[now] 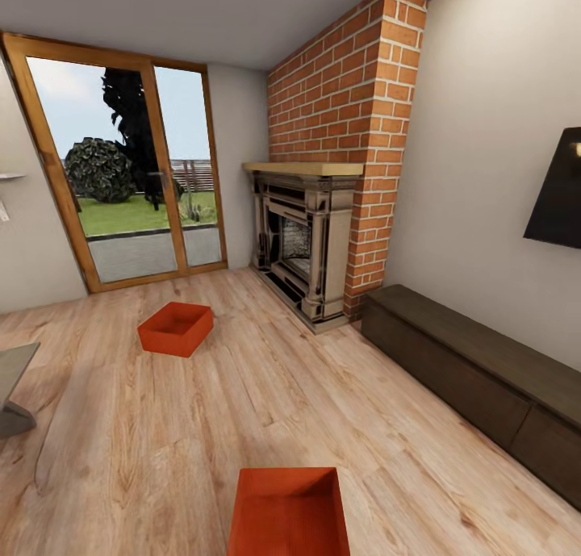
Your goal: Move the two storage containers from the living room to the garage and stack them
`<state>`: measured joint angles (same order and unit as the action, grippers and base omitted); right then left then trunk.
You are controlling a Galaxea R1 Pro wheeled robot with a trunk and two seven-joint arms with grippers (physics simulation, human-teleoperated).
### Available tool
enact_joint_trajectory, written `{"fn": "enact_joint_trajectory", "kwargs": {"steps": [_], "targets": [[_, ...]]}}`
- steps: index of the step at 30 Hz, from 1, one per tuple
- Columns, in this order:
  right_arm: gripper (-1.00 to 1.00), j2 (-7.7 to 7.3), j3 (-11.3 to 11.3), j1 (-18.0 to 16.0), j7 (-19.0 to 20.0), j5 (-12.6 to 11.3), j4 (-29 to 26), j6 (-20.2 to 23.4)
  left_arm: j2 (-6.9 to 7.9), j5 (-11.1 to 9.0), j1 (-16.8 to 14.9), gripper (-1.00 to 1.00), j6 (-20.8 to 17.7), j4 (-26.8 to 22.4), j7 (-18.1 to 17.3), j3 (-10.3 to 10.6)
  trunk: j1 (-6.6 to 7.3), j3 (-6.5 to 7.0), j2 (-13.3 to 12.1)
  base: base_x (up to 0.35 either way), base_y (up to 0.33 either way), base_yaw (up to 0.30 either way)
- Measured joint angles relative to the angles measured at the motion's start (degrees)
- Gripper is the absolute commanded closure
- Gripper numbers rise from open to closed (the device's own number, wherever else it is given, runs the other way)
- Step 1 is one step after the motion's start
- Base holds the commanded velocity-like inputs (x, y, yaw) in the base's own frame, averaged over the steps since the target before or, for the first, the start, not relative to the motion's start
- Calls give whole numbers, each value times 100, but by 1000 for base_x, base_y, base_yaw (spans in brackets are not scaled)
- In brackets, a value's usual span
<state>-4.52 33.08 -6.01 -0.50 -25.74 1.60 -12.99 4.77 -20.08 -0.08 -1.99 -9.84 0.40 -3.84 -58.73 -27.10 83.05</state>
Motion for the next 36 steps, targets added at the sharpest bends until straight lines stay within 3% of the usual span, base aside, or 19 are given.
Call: {"fn": "enact_joint_trajectory", "kwargs": {"steps": [13,36], "targets": [[-100,16,26,0,-6,16,0,27,9,26,0,-100,6,10,0,22,0,-11,0,0,0,0],[-100,9,-5,0,-9,2,0,45,1,34,0,-100,8,49,0,29,0,-216,0,0,0,32]]}}
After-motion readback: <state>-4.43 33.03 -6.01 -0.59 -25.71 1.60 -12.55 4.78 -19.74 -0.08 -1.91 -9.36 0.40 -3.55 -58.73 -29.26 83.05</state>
